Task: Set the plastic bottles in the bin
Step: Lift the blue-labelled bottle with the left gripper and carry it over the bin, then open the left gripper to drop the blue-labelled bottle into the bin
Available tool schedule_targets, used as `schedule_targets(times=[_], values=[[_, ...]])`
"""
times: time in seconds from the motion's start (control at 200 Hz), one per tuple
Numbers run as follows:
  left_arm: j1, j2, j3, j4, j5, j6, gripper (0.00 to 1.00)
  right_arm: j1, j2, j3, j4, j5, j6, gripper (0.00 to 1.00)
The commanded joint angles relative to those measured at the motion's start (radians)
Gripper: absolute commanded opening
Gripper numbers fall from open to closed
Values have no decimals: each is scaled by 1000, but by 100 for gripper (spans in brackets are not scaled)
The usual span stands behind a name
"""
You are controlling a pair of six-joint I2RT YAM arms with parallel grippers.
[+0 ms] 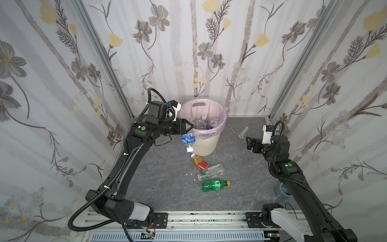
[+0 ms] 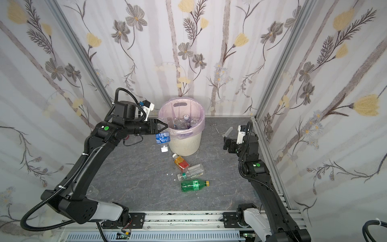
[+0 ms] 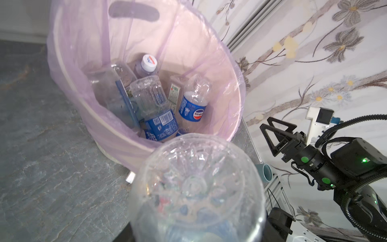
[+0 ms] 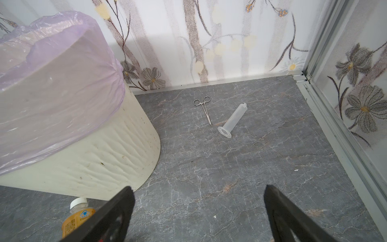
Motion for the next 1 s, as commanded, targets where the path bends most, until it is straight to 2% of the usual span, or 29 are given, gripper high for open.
schedule_targets(times=[0.0,0.19,0.35,0.48,0.81,0.995], values=[[4,51,87,30,-18,29,56,0,-8,14,0,-5,-5,97],[12,165,286,70,-61,53,56,0,-29,15,-8,-16,9,97],[28,288,489,75,-46,90,56,0,-46,17,-15,-12,10,97],[30,375,597,75,-63,179,56,0,-51,21,-20,-13,14,97],[22,475,659,78,-167,388,55,0,-82,12,-34,-12,29,97],[-26,503,655,81,-294,573,57,0,-90,3,-28,-18,43,97]])
